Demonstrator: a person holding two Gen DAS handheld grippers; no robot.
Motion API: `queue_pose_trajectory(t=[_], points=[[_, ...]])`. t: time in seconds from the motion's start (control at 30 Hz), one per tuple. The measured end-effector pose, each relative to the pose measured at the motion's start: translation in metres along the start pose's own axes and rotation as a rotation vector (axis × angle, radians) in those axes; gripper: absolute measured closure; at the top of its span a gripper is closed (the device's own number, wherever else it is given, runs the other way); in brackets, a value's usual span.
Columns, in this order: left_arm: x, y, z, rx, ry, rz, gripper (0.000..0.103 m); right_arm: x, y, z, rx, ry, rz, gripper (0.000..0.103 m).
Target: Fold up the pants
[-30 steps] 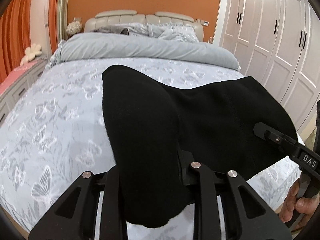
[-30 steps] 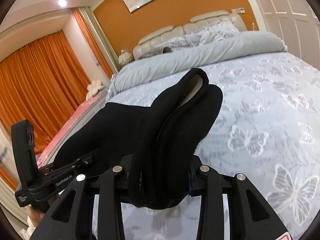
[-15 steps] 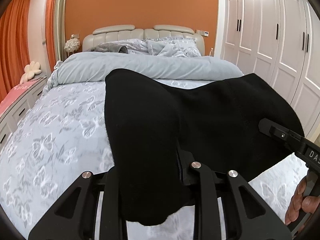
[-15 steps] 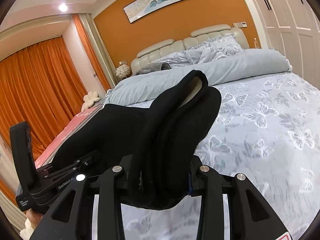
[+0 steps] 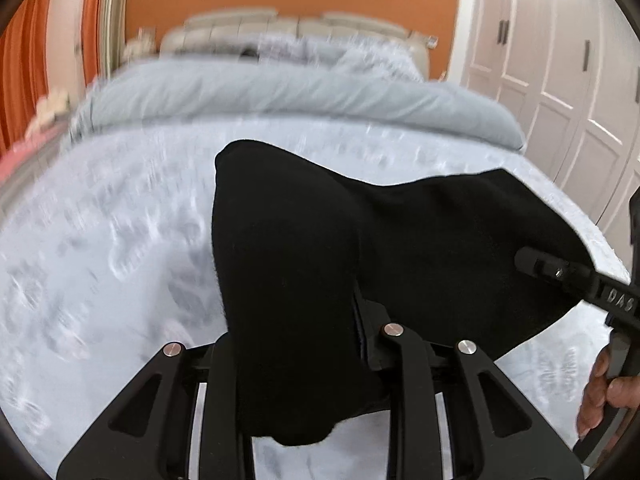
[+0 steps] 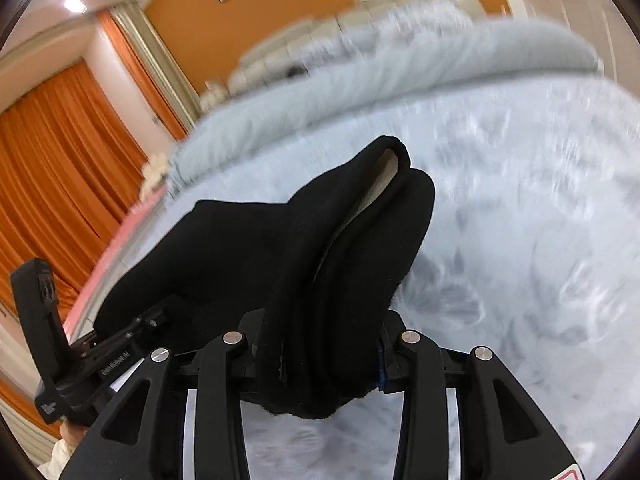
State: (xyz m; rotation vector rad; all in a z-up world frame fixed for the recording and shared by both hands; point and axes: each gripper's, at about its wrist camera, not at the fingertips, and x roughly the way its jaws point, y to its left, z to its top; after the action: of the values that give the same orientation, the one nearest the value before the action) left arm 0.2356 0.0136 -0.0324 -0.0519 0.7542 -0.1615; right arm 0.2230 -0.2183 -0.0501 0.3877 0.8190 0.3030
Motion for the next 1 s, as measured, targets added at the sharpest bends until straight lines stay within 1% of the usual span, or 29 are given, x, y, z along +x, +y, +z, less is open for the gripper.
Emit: queue_pose_trajectory(t=[0.03,0.07,0.1,0.13,0.2,0.23,0.3,0.33,0.37,0.43,0.5,0.57,0.6,0.63,0.67,0.7,0.73,0.77,0.8,0.83,0.87,0.9,0.93,0.97,1.0], points=[[0.01,0.004,-0.005,-0.016,0.025,0.009,0.075,0.011,-0.008,-0.007,0.011,0.02,-0.033,0.057],[0.018,0.008,-0.012,-0.025,0.03,0.024,0.07,0.015,-0.015,-0.01,0.021,0.026,-0.035,0.042],[0.019,0.01,-0.016,-0.025,0.014,0.026,0.069,0.017,-0.022,-0.013,0.039,0.035,-0.021,0.039],[0.017,0.009,-0.019,-0.011,0.0,0.029,0.066,0.017,-0.029,-0.013,0.071,0.042,0.011,0.037],[0.015,0.006,-0.018,0.007,0.005,0.037,0.066,0.016,-0.031,-0.011,0.103,0.06,0.029,0.037],[0.014,0.006,-0.017,-0.008,0.011,0.036,0.066,0.015,-0.03,-0.011,0.109,0.068,0.031,0.037],[0.015,0.01,-0.016,-0.045,0.03,0.031,0.067,0.013,-0.022,-0.013,0.063,0.059,0.025,0.049],[0.014,0.012,-0.015,-0.065,0.032,0.019,0.07,0.01,-0.019,-0.013,0.046,0.056,0.023,0.059],[0.011,0.014,-0.015,-0.078,0.03,0.008,0.073,0.003,-0.013,-0.011,0.036,0.056,0.032,0.064],[0.002,0.014,-0.013,-0.086,0.027,-0.004,0.076,-0.01,-0.005,-0.003,0.039,0.052,0.071,0.068],[-0.012,0.013,-0.01,-0.086,0.018,-0.016,0.077,-0.029,0.004,0.001,0.025,0.048,0.096,0.068],[-0.023,0.009,-0.011,-0.073,0.017,-0.012,0.077,-0.038,0.009,-0.003,-0.005,0.065,0.09,0.068],[-0.026,0.008,-0.013,-0.07,0.027,-0.014,0.077,-0.036,0.005,-0.008,-0.006,0.085,0.065,0.067],[-0.025,0.008,-0.016,-0.071,0.056,-0.022,0.075,-0.026,-0.003,-0.015,0.011,0.112,0.032,0.064],[-0.021,0.008,-0.021,-0.072,0.082,-0.02,0.066,-0.02,-0.01,-0.02,0.029,0.129,0.013,0.055],[-0.013,0.008,-0.026,-0.062,0.108,-0.001,0.061,-0.008,-0.025,-0.03,0.075,0.16,-0.008,0.049],[-0.004,0.008,-0.034,-0.037,0.125,0.036,0.055,-0.008,-0.037,-0.032,0.122,0.157,0.027,0.042],[-0.005,0.009,-0.038,-0.036,0.119,0.033,0.054,-0.013,-0.041,-0.031,0.156,0.154,0.035,0.042],[-0.01,0.009,-0.038,-0.036,0.109,0.032,0.054,-0.019,-0.04,-0.025,0.159,0.151,0.011,0.042],[-0.017,0.007,-0.037,-0.029,0.101,0.04,0.054,-0.031,-0.036,-0.02,0.144,0.13,-0.036,0.042],[-0.027,0.006,-0.034,-0.018,0.085,0.057,0.054,-0.049,-0.029,-0.014,0.114,0.071,-0.092,0.038],[-0.043,0.006,-0.03,-0.011,0.049,0.083,0.054,-0.065,-0.022,-0.011,0.087,0.024,-0.137,0.038],[-0.055,0.006,-0.029,-0.009,0.018,0.105,0.046,-0.082,-0.013,-0.007,0.052,-0.02,-0.164,0.037],[-0.07,0.006,-0.028,-0.004,-0.03,0.139,0.03,-0.092,-0.006,-0.007,0.022,-0.049,-0.151,0.037],[-0.092,0.004,-0.026,0.006,-0.103,0.184,0.023,-0.099,0.005,-0.007,-0.024,-0.068,-0.133,0.04]])
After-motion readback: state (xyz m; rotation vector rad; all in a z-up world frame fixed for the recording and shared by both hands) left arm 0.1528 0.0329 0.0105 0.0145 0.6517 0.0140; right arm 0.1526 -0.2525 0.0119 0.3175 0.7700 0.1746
